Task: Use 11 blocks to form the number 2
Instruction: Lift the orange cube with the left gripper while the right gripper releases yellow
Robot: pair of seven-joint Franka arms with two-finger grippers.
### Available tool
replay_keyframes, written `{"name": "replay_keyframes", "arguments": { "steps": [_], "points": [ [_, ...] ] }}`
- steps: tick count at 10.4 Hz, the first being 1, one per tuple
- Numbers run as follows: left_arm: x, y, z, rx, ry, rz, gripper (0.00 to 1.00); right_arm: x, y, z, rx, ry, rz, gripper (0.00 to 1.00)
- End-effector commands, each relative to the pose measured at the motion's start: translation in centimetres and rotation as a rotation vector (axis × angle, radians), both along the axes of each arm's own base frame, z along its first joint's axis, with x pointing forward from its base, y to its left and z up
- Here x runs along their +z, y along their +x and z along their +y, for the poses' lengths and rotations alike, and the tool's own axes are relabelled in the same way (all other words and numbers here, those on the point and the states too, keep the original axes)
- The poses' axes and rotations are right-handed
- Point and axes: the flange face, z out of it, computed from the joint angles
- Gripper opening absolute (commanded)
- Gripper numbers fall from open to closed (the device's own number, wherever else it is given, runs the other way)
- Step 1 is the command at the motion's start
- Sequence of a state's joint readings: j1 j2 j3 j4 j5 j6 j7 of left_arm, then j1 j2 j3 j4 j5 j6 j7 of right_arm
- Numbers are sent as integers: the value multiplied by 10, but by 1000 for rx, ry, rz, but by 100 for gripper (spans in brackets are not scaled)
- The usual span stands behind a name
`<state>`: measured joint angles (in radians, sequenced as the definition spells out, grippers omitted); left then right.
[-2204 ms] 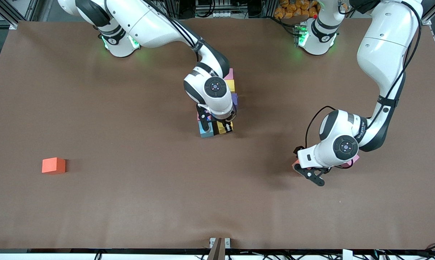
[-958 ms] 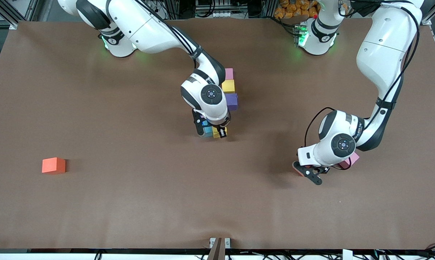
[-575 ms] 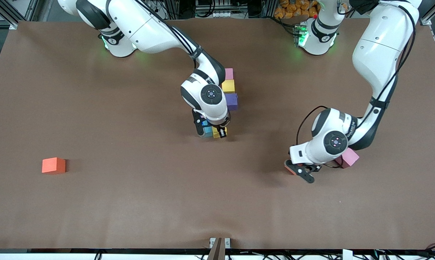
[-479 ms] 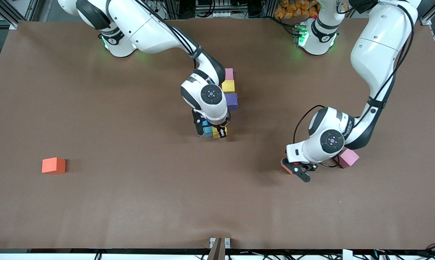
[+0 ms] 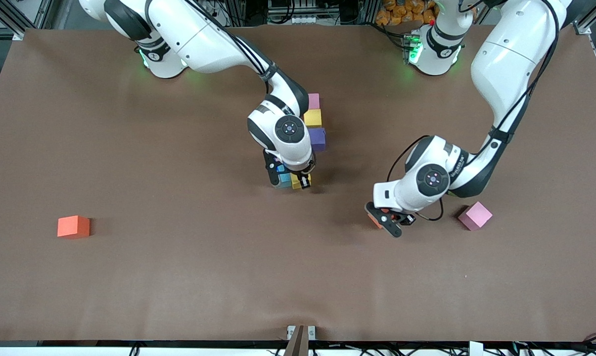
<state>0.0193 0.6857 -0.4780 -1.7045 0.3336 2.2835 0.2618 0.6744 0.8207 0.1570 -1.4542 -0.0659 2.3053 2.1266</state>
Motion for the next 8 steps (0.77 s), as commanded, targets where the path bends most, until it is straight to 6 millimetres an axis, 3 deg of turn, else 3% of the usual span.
{"name": "replay_keyframes", "arguments": {
  "steps": [1,3,8],
  "points": [
    [9,-18,-1,-52,37,-8,45,-3,-8,-4,4,-20,10,0],
    [18,-26,-1,-94,46,-15,52,-2,-10,-4,6,-21,11,0],
    [23,-35,-1,-140,55,-14,46,0,-12,-2,11,-21,11,0]
  ]
}}
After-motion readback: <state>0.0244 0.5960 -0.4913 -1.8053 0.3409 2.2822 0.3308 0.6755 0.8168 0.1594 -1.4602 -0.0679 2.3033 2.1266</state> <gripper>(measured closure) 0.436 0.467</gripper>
